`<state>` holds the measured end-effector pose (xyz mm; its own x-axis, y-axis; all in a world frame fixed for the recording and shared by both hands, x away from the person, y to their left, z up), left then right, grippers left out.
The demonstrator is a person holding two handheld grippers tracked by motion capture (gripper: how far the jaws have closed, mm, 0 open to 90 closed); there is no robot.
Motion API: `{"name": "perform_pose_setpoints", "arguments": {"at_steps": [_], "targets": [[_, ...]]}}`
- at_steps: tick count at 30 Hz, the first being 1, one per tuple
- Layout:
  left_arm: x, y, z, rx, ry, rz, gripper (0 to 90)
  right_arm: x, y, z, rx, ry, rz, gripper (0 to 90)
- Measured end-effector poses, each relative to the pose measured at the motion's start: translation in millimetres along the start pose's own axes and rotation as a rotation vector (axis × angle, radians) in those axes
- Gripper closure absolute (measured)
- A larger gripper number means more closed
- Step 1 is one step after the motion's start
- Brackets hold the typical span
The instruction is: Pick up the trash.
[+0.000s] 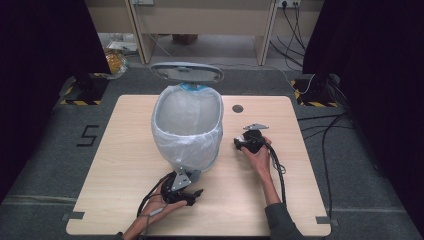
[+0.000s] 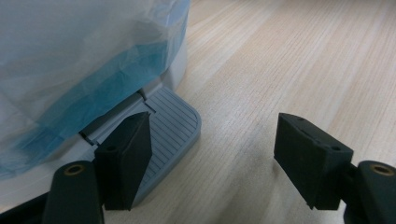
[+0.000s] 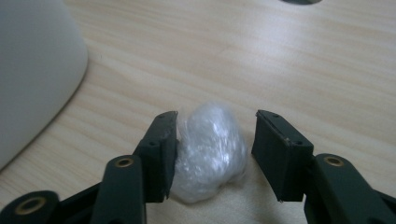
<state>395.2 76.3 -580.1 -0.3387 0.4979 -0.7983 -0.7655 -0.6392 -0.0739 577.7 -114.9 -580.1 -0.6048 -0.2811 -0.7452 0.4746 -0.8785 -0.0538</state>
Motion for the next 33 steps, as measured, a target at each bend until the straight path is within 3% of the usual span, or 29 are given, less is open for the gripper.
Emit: {"name": "perform_pose_setpoints", "arguments": {"at_steps": [2,5,18,33], "targets": [[0.1,0.1,0.0,-0.001,-0.001,0.0,27.1,0.1,-0.1,-0.4,0.013,0.005,0.01,57.8],[0.2,0.5,0.0,0.0,-0.001,-0.001,27.1,-1.8,-1.5,3.2,0.011,0.014,0.016,59.7],[0.3,0.6,0.1,0.002,-0.002,-0.002,27.1,-25.9,-13.2,43.8,-0.024,0.101,0.04,61.5],[0.2,0.2,0.1,0.002,0.0,-0.002,27.1,-42.5,-23.8,85.0,-0.071,0.153,0.056,61.8]]}}
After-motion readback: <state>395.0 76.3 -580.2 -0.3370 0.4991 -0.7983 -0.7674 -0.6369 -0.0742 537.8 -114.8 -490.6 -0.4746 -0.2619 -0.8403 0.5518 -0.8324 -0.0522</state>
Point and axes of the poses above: each handheld gripper's, and its own axes: z roughly backward along the jaws, x roughly out of its underside, y roughly to its right, the point moved 10 cm from there along -z, roughly forward along the jaws, and after that the axes turned 1 degree about -x, right-handed, at the moved point
